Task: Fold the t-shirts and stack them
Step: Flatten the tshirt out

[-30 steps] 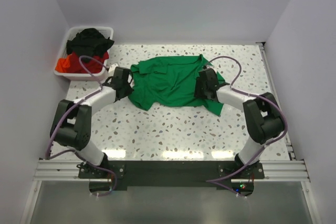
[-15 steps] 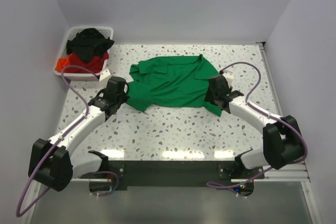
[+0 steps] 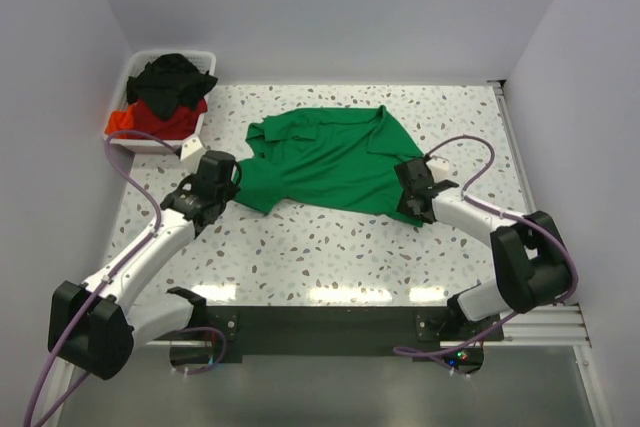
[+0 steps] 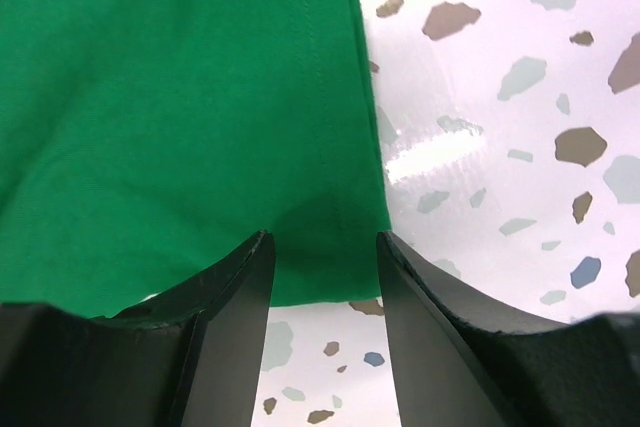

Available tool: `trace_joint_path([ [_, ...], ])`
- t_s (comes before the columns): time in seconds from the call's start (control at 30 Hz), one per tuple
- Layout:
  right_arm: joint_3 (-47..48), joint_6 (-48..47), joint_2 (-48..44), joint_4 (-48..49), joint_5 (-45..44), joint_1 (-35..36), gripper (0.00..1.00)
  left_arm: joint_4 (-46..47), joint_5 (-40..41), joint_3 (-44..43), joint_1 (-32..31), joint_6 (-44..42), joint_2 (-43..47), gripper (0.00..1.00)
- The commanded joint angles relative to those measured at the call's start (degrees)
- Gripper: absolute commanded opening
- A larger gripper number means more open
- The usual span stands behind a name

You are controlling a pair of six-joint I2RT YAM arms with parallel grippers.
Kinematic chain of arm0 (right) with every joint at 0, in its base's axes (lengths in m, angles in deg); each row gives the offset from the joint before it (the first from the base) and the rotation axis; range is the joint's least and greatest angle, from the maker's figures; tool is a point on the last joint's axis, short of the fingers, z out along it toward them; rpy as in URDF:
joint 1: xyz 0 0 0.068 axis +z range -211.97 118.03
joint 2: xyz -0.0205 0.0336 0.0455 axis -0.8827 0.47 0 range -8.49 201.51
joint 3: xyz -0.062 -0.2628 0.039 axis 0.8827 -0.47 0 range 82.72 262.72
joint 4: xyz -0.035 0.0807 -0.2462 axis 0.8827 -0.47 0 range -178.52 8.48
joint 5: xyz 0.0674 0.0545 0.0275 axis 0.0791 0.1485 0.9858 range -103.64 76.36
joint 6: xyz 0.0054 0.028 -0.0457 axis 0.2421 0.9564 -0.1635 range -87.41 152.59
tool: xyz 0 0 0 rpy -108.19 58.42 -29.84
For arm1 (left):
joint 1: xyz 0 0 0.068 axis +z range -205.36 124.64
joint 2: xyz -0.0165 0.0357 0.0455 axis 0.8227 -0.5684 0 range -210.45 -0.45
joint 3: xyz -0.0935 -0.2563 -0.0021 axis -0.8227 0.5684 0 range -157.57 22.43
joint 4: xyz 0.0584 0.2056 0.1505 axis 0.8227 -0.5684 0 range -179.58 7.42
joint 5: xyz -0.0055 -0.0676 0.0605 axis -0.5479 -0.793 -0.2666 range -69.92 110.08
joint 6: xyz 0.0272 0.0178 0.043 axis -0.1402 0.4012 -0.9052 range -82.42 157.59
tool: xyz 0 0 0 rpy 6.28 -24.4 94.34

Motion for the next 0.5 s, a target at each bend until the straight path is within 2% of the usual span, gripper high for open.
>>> trace_joint_path([
  [0.0, -1.8, 3.0, -0.7, -1.2, -2.7, -0.2, 0.50, -0.9, 2.9, -0.9, -0.4, 1.5, 1.3, 0.00],
  [0.23, -4.4, 3.8, -4.5, -2.1, -1.6, -0.3, 0.52, -1.0, 2.7, -1.0, -0.3, 1.6, 1.3, 0.00],
  [0.47, -4.2, 5.8, -1.6, -1.6, 2.5, -0.3, 0.53, -1.6, 3.3, -1.5, -0.3, 1.9, 2.1, 0.00],
])
